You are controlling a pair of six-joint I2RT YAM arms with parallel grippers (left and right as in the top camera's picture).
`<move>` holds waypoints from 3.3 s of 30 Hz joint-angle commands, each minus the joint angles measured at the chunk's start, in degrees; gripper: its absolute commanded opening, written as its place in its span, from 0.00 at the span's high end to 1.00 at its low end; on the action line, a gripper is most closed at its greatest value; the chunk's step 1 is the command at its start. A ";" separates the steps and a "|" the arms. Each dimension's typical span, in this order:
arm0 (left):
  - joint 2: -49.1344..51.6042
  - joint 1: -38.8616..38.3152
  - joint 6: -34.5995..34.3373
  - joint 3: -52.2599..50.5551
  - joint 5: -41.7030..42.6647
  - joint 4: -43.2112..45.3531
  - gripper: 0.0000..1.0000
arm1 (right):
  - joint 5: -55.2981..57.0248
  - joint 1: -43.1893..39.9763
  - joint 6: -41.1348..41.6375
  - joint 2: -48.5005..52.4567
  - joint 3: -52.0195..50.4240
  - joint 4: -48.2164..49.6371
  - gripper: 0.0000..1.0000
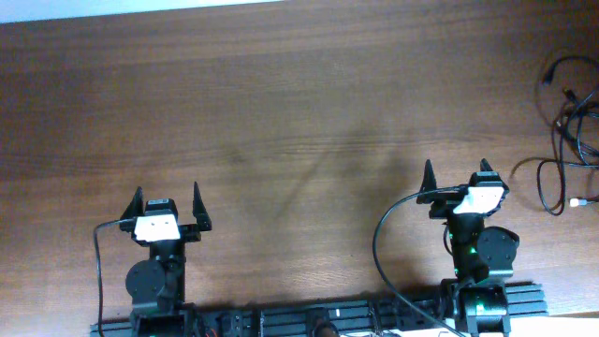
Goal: Untangle cables
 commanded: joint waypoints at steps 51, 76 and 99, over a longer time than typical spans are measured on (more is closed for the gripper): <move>-0.44 0.35 -0.55 -0.09 -0.44 -0.37 0.01 | -3.63 -0.39 0.94 -0.55 -0.28 -0.13 0.01; -0.44 0.35 -0.57 -0.09 -0.44 -0.37 0.01 | -3.63 -0.39 0.94 -0.55 -0.28 -0.13 0.01; -0.44 0.35 -0.55 -0.09 -0.44 -0.37 0.01 | -3.63 -0.39 0.94 -0.52 -0.28 -0.13 0.01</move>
